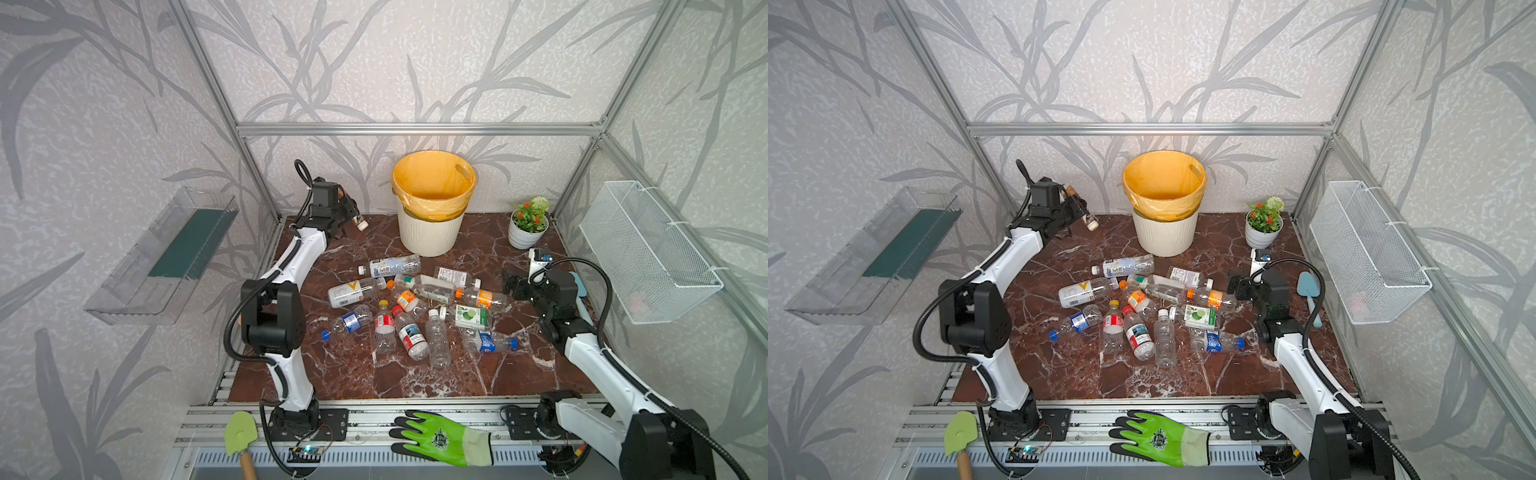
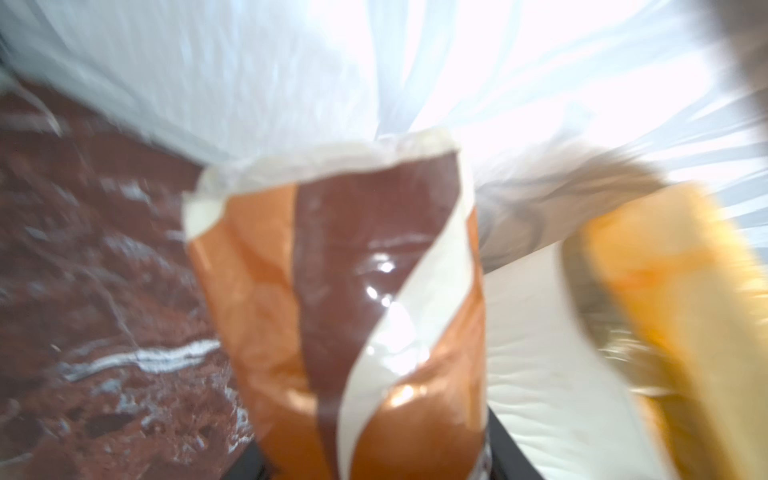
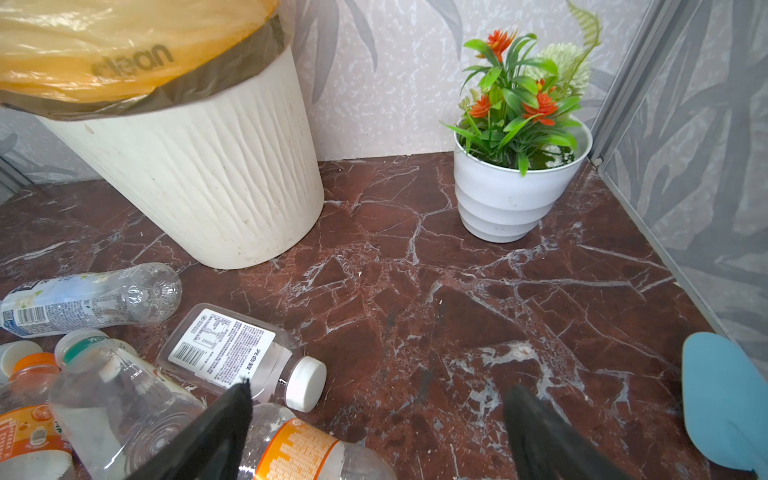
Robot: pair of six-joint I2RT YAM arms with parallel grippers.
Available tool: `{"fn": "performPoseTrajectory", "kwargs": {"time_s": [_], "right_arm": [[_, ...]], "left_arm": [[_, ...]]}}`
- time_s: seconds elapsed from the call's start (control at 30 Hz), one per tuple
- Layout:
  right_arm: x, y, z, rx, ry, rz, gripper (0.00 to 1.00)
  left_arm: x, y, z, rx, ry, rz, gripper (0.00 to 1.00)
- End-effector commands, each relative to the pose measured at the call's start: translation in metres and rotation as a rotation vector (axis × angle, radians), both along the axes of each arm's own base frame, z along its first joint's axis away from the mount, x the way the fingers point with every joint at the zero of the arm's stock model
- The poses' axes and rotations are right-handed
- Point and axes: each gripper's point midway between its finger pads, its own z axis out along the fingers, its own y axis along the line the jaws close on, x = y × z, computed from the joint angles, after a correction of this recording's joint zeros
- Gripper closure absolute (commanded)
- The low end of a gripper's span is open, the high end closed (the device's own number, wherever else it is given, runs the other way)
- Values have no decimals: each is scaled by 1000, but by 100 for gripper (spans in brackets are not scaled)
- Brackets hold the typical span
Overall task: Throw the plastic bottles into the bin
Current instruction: 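Lift the coffee bottle with the left gripper over the yellow-lined bin, then open the left gripper to drop the bottle while the right gripper reaches into the bottles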
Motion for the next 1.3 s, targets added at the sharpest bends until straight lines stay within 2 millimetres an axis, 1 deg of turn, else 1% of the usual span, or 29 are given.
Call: {"fn": "performPoseTrajectory", "kwargs": {"time_s": [0.0,0.1,0.13,0.2,0.23,0.27,0.3,0.33,0.4,0.43,0.5,0.53,0.57,0.6,0.7,0.77,0.87,0.93,1.0,1.1,1.17,1.2,1.23,1.27], "right_arm": [[-4,-1,3,-13,-9,-6,5],[-6,-2,7,-9,-21,-9,5],[-6,-2,9,-8,-25,-9,5],[-7,-1,13,-3,-36,-7,5],[-7,-1,14,-2,-38,-7,6],[-7,-1,16,0,-43,-7,6],[-8,-1,18,3,-47,-6,6],[-8,0,19,6,-49,-4,5],[-9,1,22,15,-57,0,5],[-9,2,22,19,-56,4,5],[-11,3,24,26,-54,11,5],[-11,3,24,26,-53,11,6],[-11,3,25,27,-53,12,5],[-12,3,27,27,-56,11,5],[-15,1,34,16,-68,7,5],[-17,0,39,7,-77,5,5],[-19,-1,42,-4,-82,-1,5],[-20,-1,42,-1,-81,-3,6],[-20,-1,40,9,-75,-6,6],[-19,1,40,22,-75,4,6],[-20,1,39,20,-68,3,6],[-20,1,38,17,-60,4,6],[-20,1,37,13,-50,7,6],[-20,2,35,11,-42,10,6]], "left_arm": [[-29,5,114,83,-391,110,54],[-64,1,179,107,-609,134,54],[-71,0,193,105,-648,132,53],[-76,-9,217,101,-701,93,53],[-73,-16,222,99,-703,66,53],[-64,-27,224,107,-695,21,53],[-55,-43,226,114,-684,-37,53],[-45,-56,223,120,-662,-86,53],[-19,-97,209,121,-583,-229,52],[-9,-115,201,123,-536,-286,50],[9,-158,178,151,-418,-413,42],[12,-173,173,173,-375,-451,36],[17,-189,159,200,-321,-484,26],[18,-196,151,229,-286,-488,20],[18,-190,153,258,-271,-416,2],[12,-177,164,274,-270,-367,1],[-9,-165,196,283,-338,-341,1],[-22,-160,207,276,-387,-336,1],[-35,-152,214,266,-423,-318,1],[-51,-137,206,273,-422,-275,1],[-61,-123,193,286,-404,-230,1],[-67,-112,187,278,-393,-183,1],[-71,-100,173,273,-366,-128,1],[-78,-90,166,276,-357,-90,1]]}}
